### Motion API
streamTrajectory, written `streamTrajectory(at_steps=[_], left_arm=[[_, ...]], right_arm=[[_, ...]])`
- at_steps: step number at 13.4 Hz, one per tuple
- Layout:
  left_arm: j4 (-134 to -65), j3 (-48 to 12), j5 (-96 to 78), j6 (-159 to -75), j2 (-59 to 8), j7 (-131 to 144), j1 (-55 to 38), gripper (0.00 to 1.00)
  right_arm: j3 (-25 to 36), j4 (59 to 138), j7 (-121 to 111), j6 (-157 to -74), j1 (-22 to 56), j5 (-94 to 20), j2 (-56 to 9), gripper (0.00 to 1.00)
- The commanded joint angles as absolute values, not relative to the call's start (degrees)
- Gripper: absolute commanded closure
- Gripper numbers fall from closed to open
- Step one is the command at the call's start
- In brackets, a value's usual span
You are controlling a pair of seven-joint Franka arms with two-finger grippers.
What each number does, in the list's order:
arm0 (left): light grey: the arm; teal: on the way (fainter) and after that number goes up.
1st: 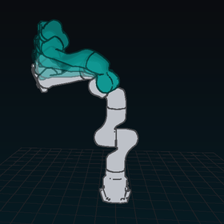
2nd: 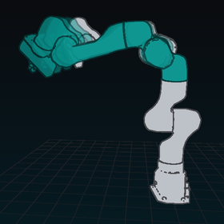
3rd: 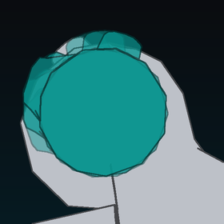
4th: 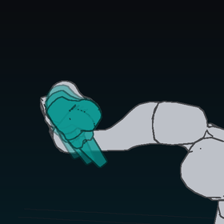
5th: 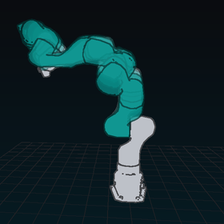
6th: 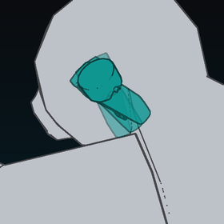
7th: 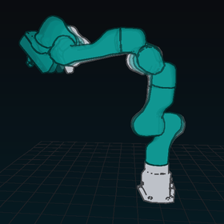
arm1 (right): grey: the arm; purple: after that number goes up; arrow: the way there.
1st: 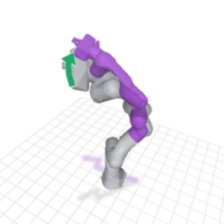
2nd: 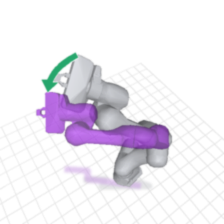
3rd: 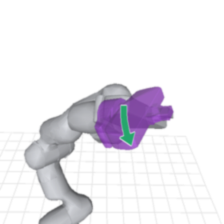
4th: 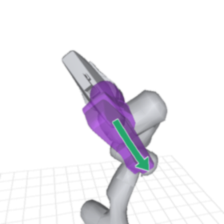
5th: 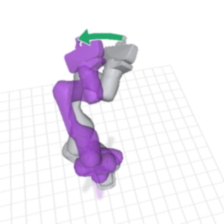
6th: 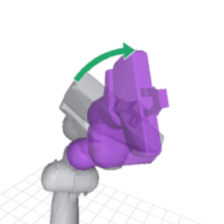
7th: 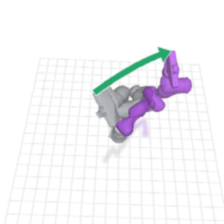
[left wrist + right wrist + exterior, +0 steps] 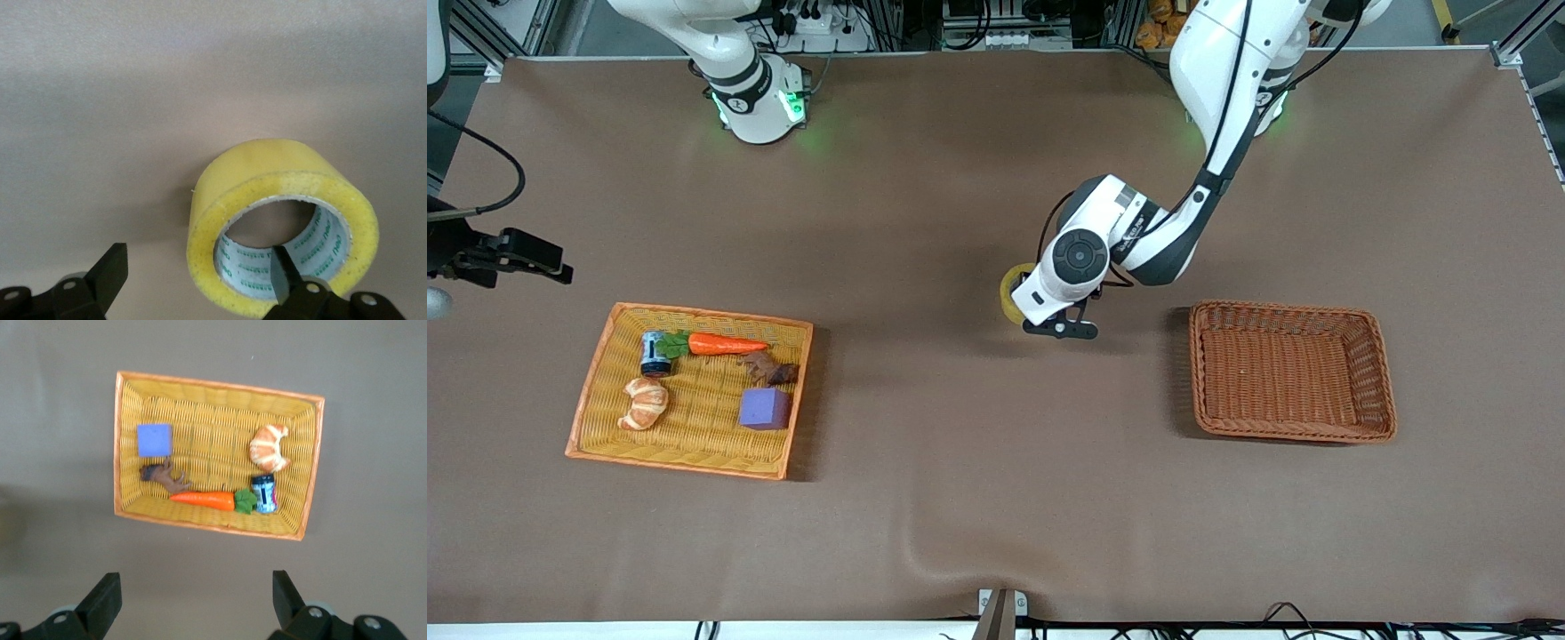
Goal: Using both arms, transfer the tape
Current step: 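Close the left gripper on the yellow tape roll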
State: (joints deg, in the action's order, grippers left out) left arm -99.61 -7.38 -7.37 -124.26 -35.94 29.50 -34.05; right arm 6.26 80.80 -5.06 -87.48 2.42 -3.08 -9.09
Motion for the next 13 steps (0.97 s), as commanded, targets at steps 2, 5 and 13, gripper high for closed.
streamTrajectory(at_steps=[2, 5, 13], left_arm=[[-97.91, -6.94, -6.77, -124.98, -37.62, 30.32, -34.89, 0.68], [-97.74, -6.94, -6.94, -125.07, -38.41, 30.85, -35.68, 1.00], [-97.29, -6.33, -6.24, -115.16, -26.83, 26.92, -26.84, 1.00]], right_arm=[[5.62, 82.44, -5.71, -87.63, 1.23, -3.52, -7.74, 0.00], [5.62, 82.79, -5.63, -87.45, 1.32, -3.34, -7.73, 0.00], [5.62, 82.35, -5.10, -87.98, 1.05, -2.55, -8.35, 0.00]])
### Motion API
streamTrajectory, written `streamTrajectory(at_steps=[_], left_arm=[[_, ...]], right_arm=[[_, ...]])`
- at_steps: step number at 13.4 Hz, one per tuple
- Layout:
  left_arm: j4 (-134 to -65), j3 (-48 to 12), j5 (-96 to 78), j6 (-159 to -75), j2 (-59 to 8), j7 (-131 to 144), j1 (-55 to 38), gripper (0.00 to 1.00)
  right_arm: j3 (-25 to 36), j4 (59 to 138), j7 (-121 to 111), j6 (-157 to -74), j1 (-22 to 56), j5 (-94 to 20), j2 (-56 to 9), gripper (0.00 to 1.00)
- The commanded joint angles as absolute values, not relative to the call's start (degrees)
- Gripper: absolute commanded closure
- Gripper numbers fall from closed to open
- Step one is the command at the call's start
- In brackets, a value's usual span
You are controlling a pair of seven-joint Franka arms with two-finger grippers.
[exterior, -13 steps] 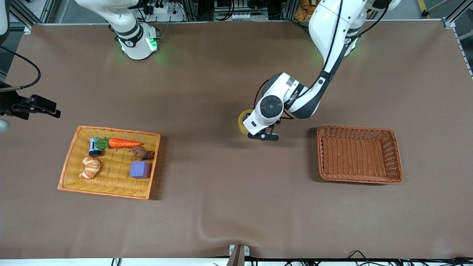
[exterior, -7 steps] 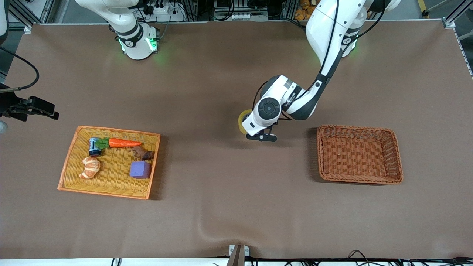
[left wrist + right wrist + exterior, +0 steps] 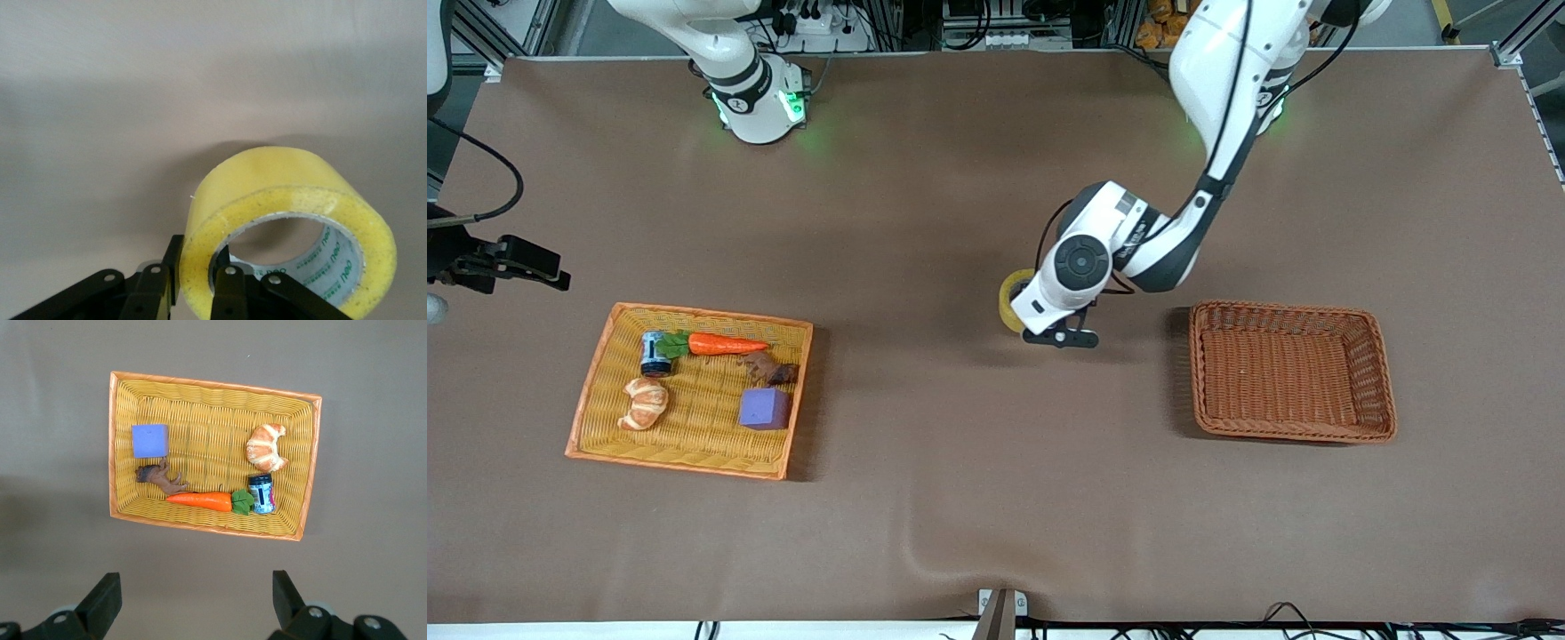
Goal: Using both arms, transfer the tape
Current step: 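Carry the tape with the left gripper into the brown basket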
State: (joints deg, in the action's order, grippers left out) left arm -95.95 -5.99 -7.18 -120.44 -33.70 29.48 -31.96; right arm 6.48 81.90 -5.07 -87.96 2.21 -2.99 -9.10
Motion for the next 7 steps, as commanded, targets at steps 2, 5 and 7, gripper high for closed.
streamTrajectory(at_steps=[2, 5, 7], left_arm=[[-97.56, -6.24, -6.24, -113.03, -23.83, 25.23, -22.00, 1.00], [-97.82, -6.33, -4.75, -112.94, -23.73, 16.67, -12.77, 1.00], [-97.65, -6.33, -4.66, -113.11, -25.30, 3.58, -6.19, 1.00]], right_arm=[[5.62, 82.35, -5.01, -87.98, 1.05, -2.90, -8.35, 0.00], [5.62, 82.44, -4.92, -87.80, 1.14, -3.43, -8.35, 0.00], [5.62, 82.44, -5.01, -87.71, 1.14, -3.43, -8.35, 0.00]])
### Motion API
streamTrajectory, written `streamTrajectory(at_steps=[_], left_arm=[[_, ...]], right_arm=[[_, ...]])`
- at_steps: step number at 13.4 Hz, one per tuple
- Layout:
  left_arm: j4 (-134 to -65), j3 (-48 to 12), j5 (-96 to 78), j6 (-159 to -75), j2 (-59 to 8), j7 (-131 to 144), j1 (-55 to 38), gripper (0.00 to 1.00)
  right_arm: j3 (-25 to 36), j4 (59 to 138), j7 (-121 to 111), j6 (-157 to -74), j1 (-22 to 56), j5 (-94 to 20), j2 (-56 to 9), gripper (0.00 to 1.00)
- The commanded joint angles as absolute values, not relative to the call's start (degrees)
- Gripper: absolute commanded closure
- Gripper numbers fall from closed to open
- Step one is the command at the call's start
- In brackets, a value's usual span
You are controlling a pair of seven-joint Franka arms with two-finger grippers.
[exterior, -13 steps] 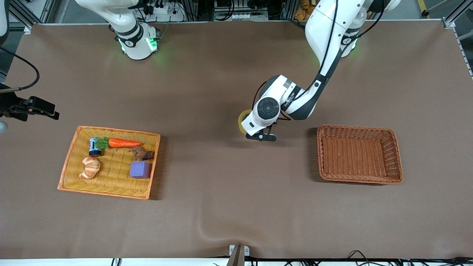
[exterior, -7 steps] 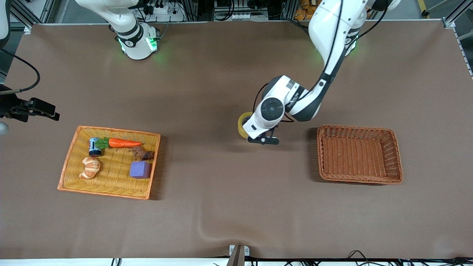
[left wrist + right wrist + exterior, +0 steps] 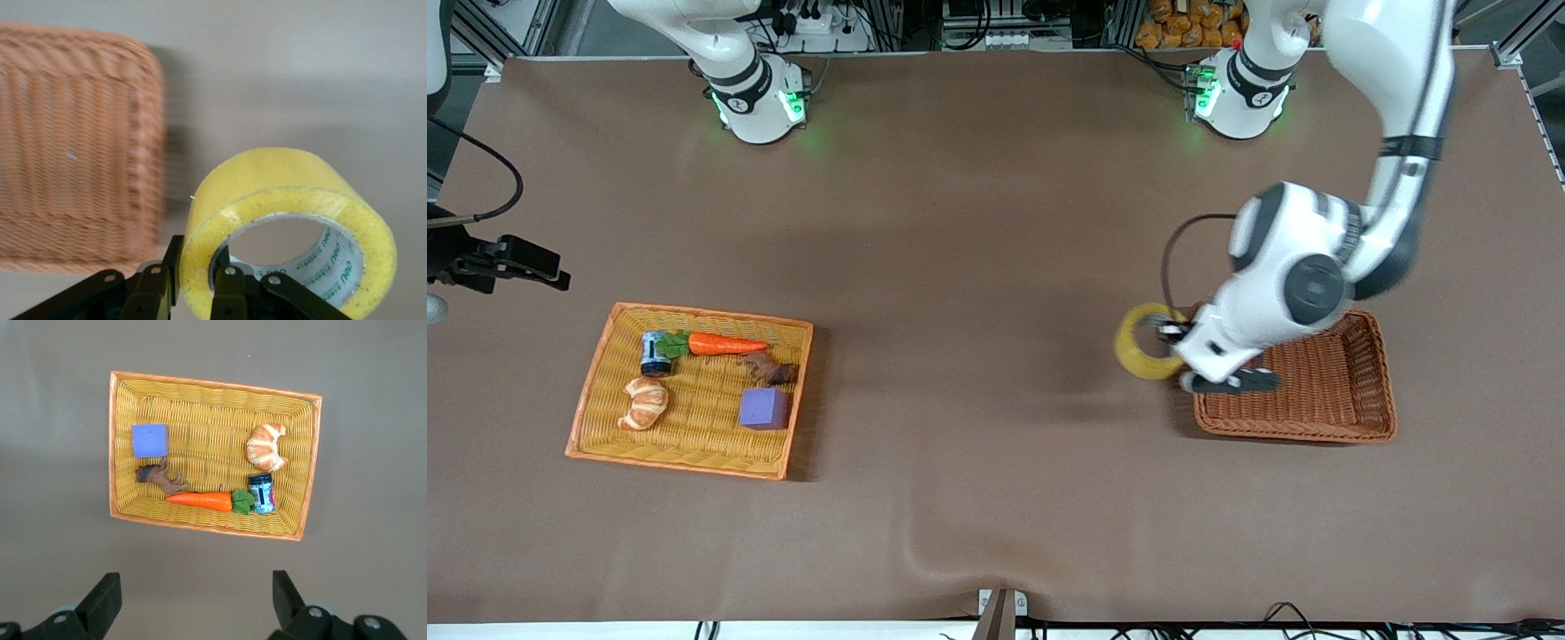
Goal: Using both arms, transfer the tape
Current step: 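Carry the tape with the left gripper into the brown basket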
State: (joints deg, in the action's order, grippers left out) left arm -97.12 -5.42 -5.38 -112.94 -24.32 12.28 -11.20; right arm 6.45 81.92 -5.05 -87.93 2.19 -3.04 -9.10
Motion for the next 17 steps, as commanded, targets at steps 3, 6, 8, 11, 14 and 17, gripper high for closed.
streamTrajectory(at_steps=[3, 6, 8, 11, 14, 17], left_arm=[[-97.65, -6.24, -3.18, -113.73, -27.42, -5.87, -1.33, 1.00], [-97.12, -6.33, 2.45, -116.18, -30.32, -6.24, 0.70, 1.00], [-96.77, -6.24, 2.99, -116.54, -31.02, -6.33, 1.40, 0.91], [-95.63, -6.33, 6.85, -116.54, -32.25, -6.33, 2.37, 0.10], [-93.09, -6.33, 7.12, -116.11, -31.55, -8.34, 2.55, 0.00], [-91.41, -6.50, 6.34, -113.04, -26.31, -10.19, 3.33, 0.00]], right_arm=[[5.62, 83.14, -4.92, -88.24, 1.58, -3.08, -8.18, 0.00], [5.62, 83.85, -3.96, -92.19, 1.14, -3.34, -8.35, 0.00], [5.54, 83.85, -2.65, -92.02, 1.32, -3.51, -8.26, 0.00], [5.45, 84.81, -2.37, -95.01, 1.49, -4.13, -7.91, 0.00], [5.45, 85.52, -2.37, -95.36, 1.67, -4.74, -7.82, 0.00], [5.36, 85.43, -2.37, -94.66, 1.67, -4.66, -7.56, 0.00]])
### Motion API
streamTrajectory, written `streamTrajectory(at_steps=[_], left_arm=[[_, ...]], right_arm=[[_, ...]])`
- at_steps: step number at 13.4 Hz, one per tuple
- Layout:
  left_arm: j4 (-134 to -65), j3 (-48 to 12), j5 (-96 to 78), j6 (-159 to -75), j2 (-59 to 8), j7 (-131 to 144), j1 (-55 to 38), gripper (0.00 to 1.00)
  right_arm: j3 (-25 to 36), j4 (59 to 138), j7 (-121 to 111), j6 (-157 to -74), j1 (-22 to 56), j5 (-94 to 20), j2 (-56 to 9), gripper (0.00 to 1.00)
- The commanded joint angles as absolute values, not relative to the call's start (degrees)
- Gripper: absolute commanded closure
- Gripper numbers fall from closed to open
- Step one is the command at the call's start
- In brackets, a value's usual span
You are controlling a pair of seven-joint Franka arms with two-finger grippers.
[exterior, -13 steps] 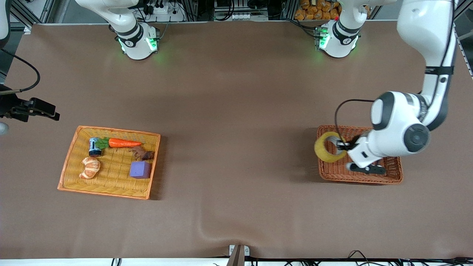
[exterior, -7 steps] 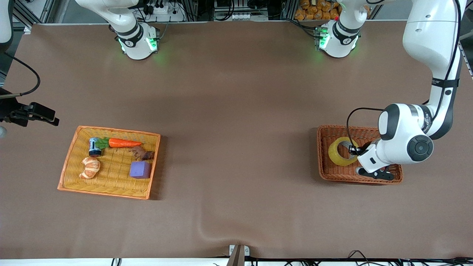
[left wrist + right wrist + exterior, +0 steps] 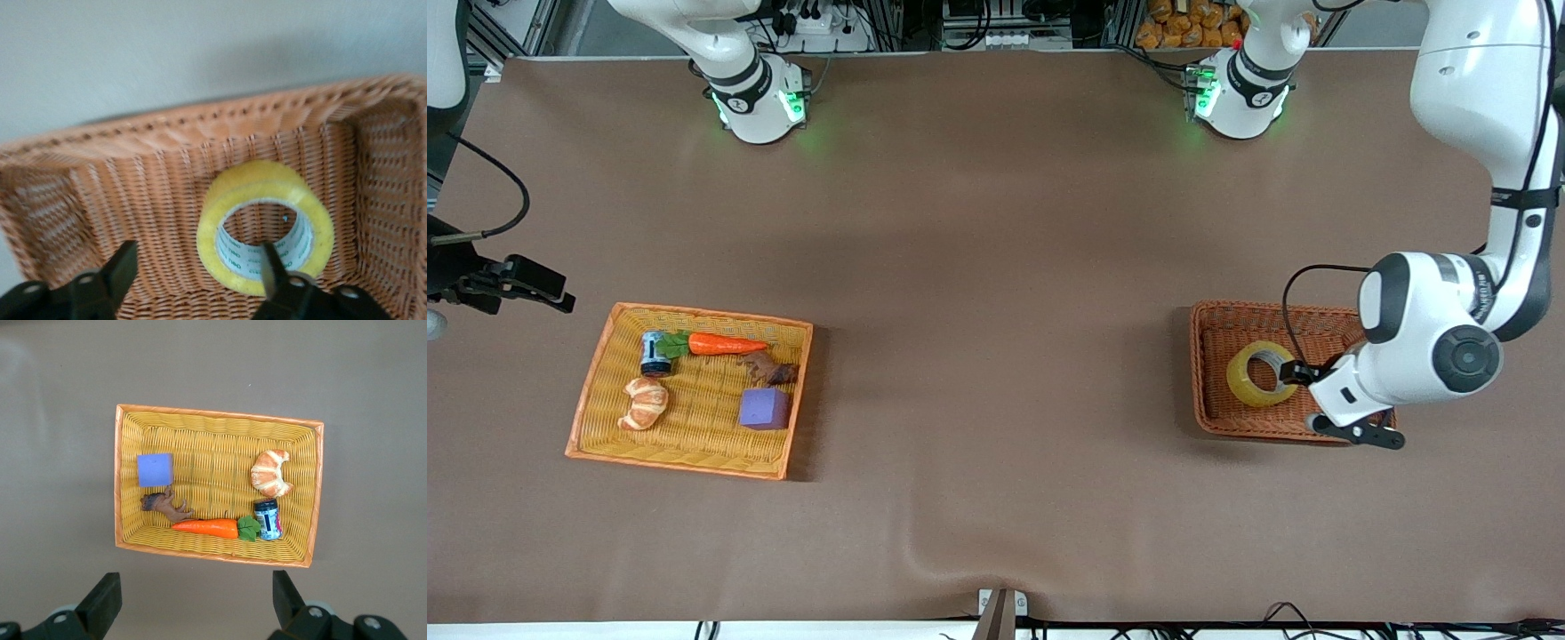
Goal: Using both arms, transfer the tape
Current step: 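Open the left gripper to release the tape in the basket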
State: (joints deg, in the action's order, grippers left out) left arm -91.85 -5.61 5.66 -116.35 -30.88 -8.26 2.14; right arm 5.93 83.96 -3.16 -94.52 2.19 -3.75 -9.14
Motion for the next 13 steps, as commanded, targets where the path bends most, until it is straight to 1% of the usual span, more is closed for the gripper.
streamTrajectory(at_steps=[1, 3, 5, 8, 9, 10, 12, 13], left_arm=[[-91.23, -7.03, 6.50, -110.59, -23.15, -10.11, 3.17, 0.00], [-91.14, -7.82, 7.03, -106.54, -17.08, -9.93, 2.37, 0.00], [-89.75, -8.26, 6.95, -102.85, -11.02, -9.58, 2.29, 0.00], [-85.61, -9.05, 6.33, -91.09, -7.04, -7.14, 2.37, 0.00], [-85.43, -9.05, 6.33, -90.10, -5.99, -5.12, 2.55, 0.00], [-85.43, -8.97, 6.24, -89.74, -5.02, -4.84, 2.72, 0.00], [-86.13, -8.88, 6.15, -87.47, -3.08, -4.57, 2.99, 0.00], [-86.31, -8.88, 5.98, -86.76, -2.21, -4.48, 3.08, 0.00]], right_arm=[[5.36, 85.43, -2.37, -94.57, 1.67, -4.66, -7.56, 0.00], [5.45, 85.52, -2.55, -94.48, 1.67, -3.78, -7.82, 0.00], [5.45, 86.13, -2.46, -90.46, 1.41, -2.64, -7.74, 0.00], [5.45, 86.31, -2.46, -87.46, 1.41, -2.64, -6.33, 0.00], [5.45, 86.31, -2.46, -86.84, 1.58, -2.64, -5.20, 0.00], [5.45, 87.79, -2.46, -87.27, 1.67, -2.64, -3.79, 0.00], [5.36, 93.48, -2.46, -92.61, 1.67, -2.64, -0.45, 0.00], [5.36, 95.78, -2.46, -93.42, 1.67, -2.64, 1.21, 0.00]])
